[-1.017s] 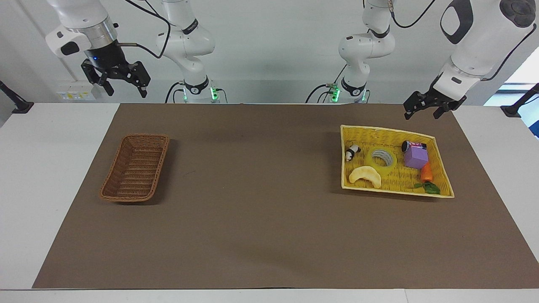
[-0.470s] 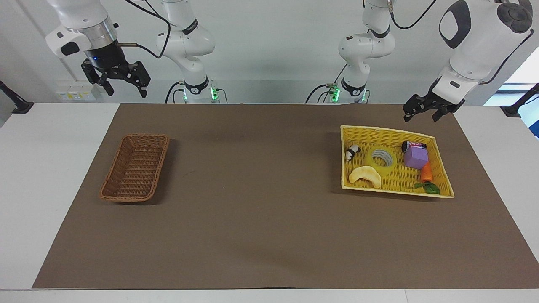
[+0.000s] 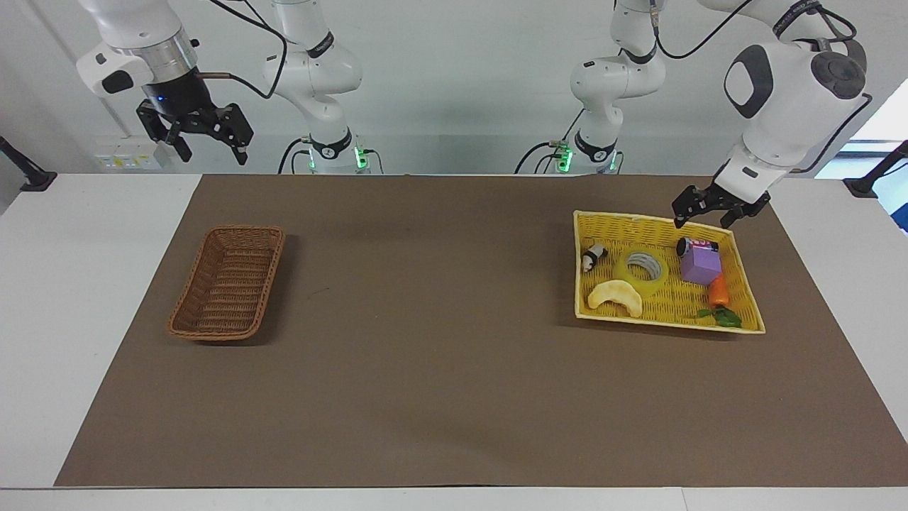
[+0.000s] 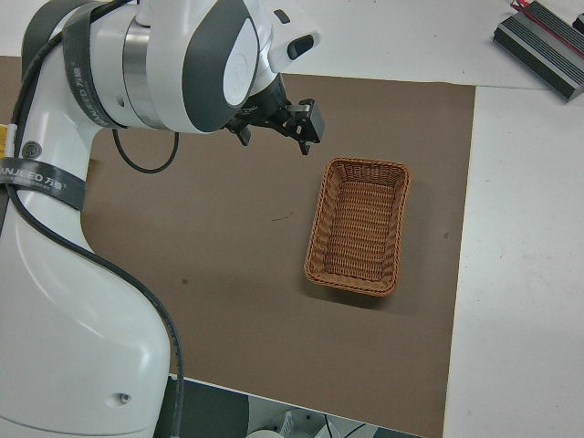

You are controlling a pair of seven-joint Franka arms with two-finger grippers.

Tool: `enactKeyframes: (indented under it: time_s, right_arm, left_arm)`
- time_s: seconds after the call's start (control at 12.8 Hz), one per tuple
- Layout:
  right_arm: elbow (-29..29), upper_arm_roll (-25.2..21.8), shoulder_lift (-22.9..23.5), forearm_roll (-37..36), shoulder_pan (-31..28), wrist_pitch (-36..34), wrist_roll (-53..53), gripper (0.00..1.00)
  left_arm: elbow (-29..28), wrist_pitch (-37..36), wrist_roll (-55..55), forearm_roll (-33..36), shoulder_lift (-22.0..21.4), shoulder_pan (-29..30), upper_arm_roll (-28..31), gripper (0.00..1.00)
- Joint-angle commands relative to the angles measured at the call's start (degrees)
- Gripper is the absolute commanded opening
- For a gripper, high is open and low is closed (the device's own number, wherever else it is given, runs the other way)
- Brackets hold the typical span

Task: Move tape to another basket
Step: 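Reach the left gripper down into the tape roll's hole in the tray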

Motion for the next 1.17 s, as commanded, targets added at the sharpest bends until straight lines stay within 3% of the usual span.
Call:
enactKeyframes:
  time_s: [0.0, 0.23, 0.55, 0.78, 1.1]
  right_arm:
    - [-0.6, 0.4, -0.6, 0.7, -0.8, -0.7, 0.6, 1.0]
    - [-0.6, 0.4, -0.6, 0.7, -0.8, -0.7, 0.6, 1.0]
    - [-0.6, 0.4, -0.6, 0.7, -0.8, -0.7, 0.6, 1.0]
    - [-0.6, 0.4, -0.6, 0.7, -0.8, -0.7, 0.6, 1.0]
    - [-0.6, 0.4, -0.6, 0.7, -0.8, -0.7, 0.6, 1.0]
  left_arm:
    - [-5.6, 5.2, 4.6, 0.4, -1.8, 1.0, -0.2, 1.0]
    - [-8.5, 8.8, 11.0, 0.0, -1.2, 1.4, -0.2, 1.0]
    - [-9.9, 12.1, 18.3, -1.6, 4.9, 1.1, -0.2, 1.0]
    - [-12.9, 15.8, 24.8, -1.7, 6.3, 1.8, -0.2, 1.0]
    - [-12.9, 19.9, 23.3, -3.1, 9.8, 3.3, -0.2, 1.0]
